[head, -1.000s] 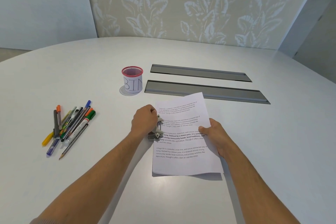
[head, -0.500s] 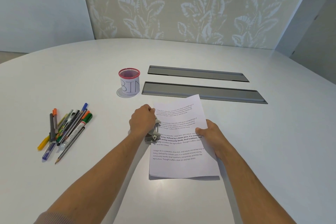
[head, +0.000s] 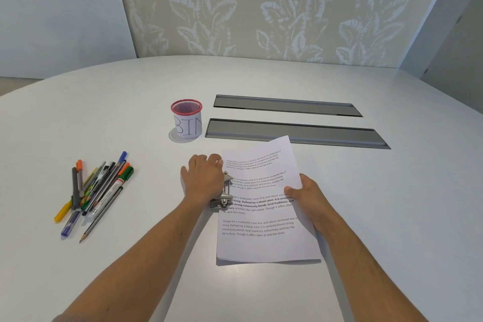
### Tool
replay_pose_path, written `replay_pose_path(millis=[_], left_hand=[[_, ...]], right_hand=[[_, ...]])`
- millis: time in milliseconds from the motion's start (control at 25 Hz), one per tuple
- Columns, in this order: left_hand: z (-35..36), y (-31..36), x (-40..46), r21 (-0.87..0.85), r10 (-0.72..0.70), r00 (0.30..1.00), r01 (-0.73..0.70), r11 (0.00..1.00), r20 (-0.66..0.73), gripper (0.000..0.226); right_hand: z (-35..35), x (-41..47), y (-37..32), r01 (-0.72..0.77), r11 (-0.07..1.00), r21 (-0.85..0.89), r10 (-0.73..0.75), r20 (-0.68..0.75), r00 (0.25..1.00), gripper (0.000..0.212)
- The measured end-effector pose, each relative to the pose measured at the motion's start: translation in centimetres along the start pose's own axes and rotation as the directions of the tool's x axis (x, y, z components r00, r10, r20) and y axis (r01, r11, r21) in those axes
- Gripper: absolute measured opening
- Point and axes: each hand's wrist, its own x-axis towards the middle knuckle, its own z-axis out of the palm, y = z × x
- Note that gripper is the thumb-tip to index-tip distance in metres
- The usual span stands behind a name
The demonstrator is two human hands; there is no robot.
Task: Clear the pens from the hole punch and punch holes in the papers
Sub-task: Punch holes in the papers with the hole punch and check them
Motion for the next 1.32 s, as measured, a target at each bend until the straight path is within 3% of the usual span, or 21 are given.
replay_pose_path(millis=[160, 720, 1080, 1320], left_hand=[[0.6, -0.5, 0.5, -0.033, -0.005, 0.999, 0.007, 0.999, 0.052, 0.039], [2.0, -1.8, 0.2, -0.017, 0.026, 1.000, -0.026, 1.000, -0.007, 0.041], [0.9, -1.1, 0.2, -0.087, -0.048, 0.994, 0.056, 0.995, 0.098, 0.044], [-0.4, 0.0, 0.7, -0.032, -0.087, 0.982, 0.094, 0.995, 0.170, 0.044]], right_hand=[[0.0, 0.2, 0.3, 0.005, 1.000, -0.003, -0.005, -0.003, 1.000, 0.024], [0.0, 0.6, 0.9, -0.001, 1.000, -0.019, 0.001, -0.017, 1.000, 0.023], [-0.1, 0.4, 0.7, 0.013, 1.000, -0.015, -0.013, -0.008, 1.000, 0.025], [-0.2, 0.2, 0.7, 0.024, 1.000, -0.007, -0.024, -0.006, 1.000, 0.025]])
